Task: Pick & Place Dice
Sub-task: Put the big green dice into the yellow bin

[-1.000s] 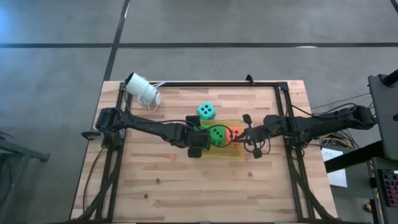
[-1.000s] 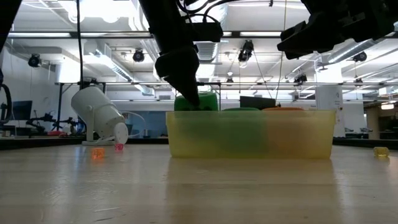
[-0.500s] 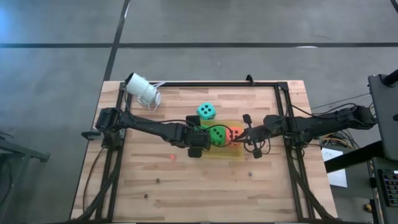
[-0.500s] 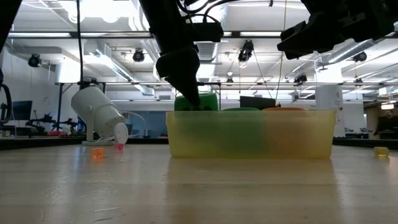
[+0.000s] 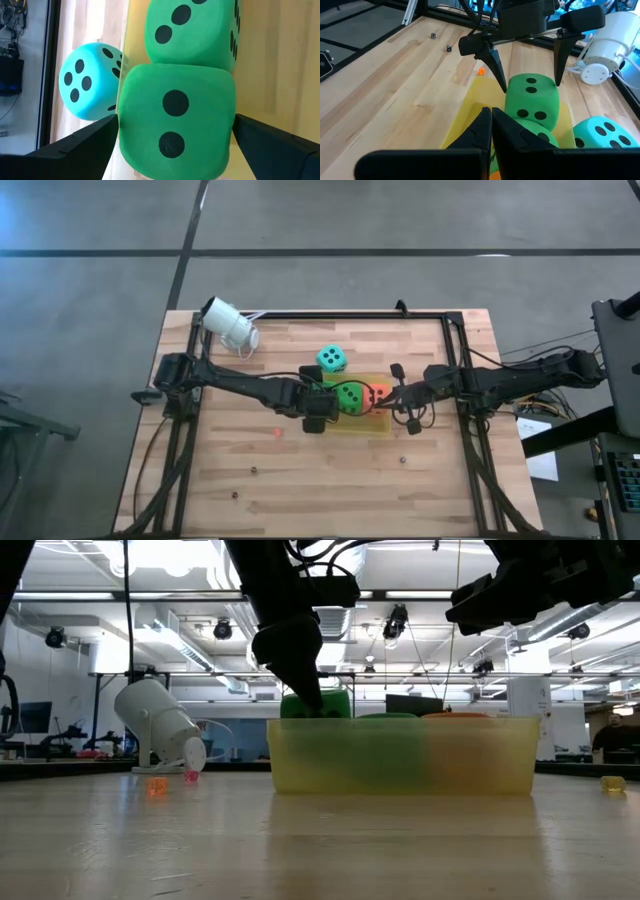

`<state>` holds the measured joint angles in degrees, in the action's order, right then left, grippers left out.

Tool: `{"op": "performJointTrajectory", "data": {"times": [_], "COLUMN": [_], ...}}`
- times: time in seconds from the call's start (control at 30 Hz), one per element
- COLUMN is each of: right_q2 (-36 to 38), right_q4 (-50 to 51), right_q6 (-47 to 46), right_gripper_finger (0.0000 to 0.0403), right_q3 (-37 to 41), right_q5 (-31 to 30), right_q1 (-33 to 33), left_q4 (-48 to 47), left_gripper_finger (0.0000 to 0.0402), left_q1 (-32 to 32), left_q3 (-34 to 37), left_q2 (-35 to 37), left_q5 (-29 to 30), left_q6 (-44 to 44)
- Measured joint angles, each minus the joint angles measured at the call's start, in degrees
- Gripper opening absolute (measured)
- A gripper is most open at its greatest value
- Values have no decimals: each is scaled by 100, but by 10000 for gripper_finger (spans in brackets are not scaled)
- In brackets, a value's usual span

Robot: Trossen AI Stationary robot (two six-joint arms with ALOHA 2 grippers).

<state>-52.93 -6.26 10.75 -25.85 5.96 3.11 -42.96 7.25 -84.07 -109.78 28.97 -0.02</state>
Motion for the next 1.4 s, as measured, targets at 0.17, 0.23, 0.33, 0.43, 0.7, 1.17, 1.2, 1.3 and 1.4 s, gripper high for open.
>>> {"op": "performJointTrajectory", "data": {"times": [0.17,0.23,0.33,0.43,0.7,1.17,1.2,1.3,1.4], "right_q2": [0,-37,-166,-375,-1176,-2271,-2375,-2669,-3052], "right_q4": [-2,-54,-228,-578,-1313,-2792,-2965,-3398,-3878], "right_q6": [53,263,264,259,749,960,1032,1025,876], "right_gripper_finger": [8,8,8,8,8,8,8,8,8], "right_q3": [0,2,4,4,7,50,50,50,50], "right_q5": [-2,-11,-13,-24,-282,8,7,10,12], "right_q1": [-2,-2,-2,-8,-66,-332,-356,-476,-610], "left_q4": [5,9,13,40,118,157,164,168,170], "left_gripper_finger": [391,391,391,391,391,391,391,391,391], "left_q1": [0,0,0,0,0,0,0,0,0], "left_q3": [0,0,0,0,-2,-2,-2,-2,-2], "left_q2": [0,0,0,0,0,0,0,-2,-2], "left_q5": [0,0,0,0,0,-2,-2,-2,-2], "left_q6": [-16,-16,-16,-15,-12,-6,5,5,5]}}
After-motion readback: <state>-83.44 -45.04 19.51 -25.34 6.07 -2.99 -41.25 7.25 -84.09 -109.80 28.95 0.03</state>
